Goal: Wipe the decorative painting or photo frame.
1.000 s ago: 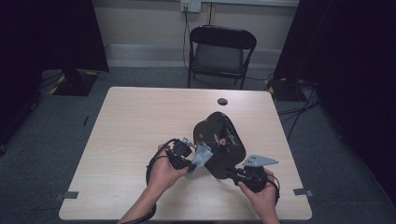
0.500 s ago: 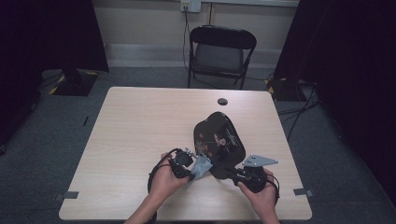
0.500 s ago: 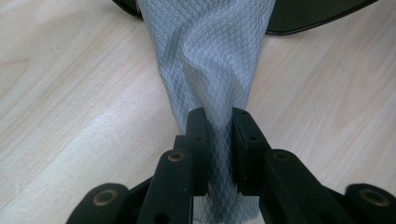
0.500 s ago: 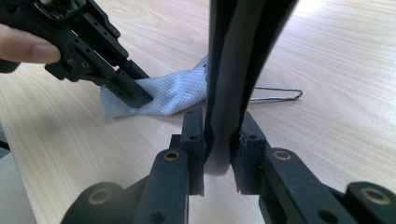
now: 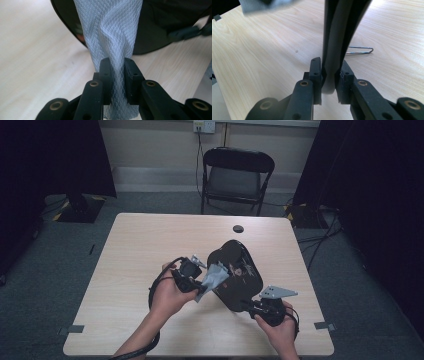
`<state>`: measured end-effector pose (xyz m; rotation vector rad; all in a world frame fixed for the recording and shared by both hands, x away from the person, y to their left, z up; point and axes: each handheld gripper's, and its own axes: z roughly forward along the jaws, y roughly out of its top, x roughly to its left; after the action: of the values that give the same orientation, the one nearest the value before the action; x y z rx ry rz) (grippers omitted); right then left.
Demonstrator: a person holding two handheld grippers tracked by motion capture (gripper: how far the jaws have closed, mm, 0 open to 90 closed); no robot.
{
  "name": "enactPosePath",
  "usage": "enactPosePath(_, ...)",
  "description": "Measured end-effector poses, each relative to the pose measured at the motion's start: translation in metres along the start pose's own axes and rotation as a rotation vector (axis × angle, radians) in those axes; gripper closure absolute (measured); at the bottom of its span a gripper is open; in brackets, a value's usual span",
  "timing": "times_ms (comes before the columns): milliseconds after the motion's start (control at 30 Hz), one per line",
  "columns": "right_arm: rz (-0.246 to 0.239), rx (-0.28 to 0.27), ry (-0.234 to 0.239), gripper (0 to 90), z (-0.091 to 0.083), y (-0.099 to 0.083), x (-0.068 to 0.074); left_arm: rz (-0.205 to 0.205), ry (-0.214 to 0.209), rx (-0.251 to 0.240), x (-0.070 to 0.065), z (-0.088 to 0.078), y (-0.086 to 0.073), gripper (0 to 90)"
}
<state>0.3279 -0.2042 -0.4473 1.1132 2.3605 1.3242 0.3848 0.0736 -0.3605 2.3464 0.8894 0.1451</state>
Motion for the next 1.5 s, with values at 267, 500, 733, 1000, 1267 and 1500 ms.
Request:
enactPosePath(267,-0.001,0.0,-0.003,78.0,0.0,0.0,0.0,0.027,0.014,-0.094,-0.006,-0.041,0.039,78.5)
enactPosePath(500,0.0,0.001,-0.003,78.0,0.0,0.0,0.0,0.045,0.03,-0.075,-0.011,-0.039,0.049,78.5)
enactPosePath(733,-0.001,0.005,-0.004,78.0,0.0,0.001,0.0,0.032,0.003,-0.053,-0.009,-0.02,0.036,78.6)
enactPosePath(1000,-0.002,0.006,-0.006,78.0,0.0,0.001,0.0,0.013,-0.022,-0.017,-0.008,0.003,0.016,78.6)
enactPosePath(1267,-0.003,0.007,-0.007,78.0,0.0,0.001,0.0,0.016,-0.018,0.037,-0.009,0.029,-0.002,78.6)
enactPosePath(1500,-0.004,0.007,-0.006,78.0,0.0,0.001,0.0,0.008,-0.022,0.093,-0.012,0.053,-0.017,78.6)
